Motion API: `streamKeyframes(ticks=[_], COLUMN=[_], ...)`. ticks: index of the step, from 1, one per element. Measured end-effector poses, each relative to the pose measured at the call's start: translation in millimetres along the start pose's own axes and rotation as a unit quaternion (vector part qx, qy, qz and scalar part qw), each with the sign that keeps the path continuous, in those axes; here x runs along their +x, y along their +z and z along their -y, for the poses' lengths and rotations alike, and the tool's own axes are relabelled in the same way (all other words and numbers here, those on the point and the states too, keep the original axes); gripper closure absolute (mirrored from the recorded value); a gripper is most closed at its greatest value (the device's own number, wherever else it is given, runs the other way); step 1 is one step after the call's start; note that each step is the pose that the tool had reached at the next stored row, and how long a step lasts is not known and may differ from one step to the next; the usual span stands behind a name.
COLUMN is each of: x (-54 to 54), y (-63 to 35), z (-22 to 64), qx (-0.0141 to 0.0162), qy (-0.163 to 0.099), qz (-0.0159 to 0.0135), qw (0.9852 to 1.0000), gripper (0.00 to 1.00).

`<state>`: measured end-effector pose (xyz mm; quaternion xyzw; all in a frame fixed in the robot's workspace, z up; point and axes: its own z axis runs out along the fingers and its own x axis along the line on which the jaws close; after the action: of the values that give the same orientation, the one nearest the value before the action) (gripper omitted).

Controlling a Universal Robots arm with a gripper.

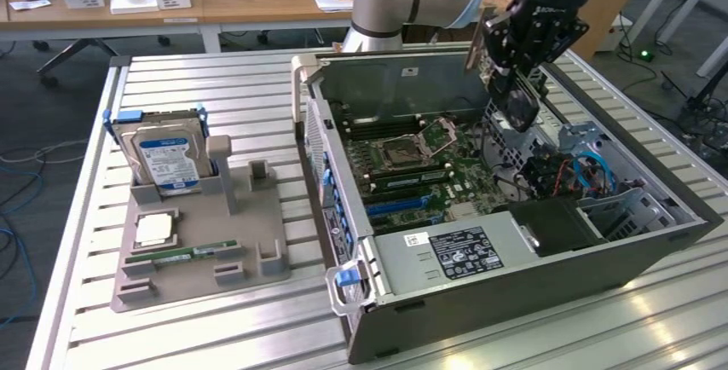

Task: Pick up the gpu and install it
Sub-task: 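Pick up the gpu and move the gpu toward the slot, then insert the gpu into the slot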

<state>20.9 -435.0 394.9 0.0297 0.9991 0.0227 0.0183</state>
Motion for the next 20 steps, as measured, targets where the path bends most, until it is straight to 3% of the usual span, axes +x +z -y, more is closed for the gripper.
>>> streamKeyframes(ticks=[9, 20], x=[-2.5, -2.7], y=[6.9, 7.2], z=[0.1, 0.1], qx=[0.0014, 0.0015], qy=[0.000, 0.000], qz=[0.0001, 0.0001], qw=[1.0000, 1.0000], gripper=[0.73, 0.73])
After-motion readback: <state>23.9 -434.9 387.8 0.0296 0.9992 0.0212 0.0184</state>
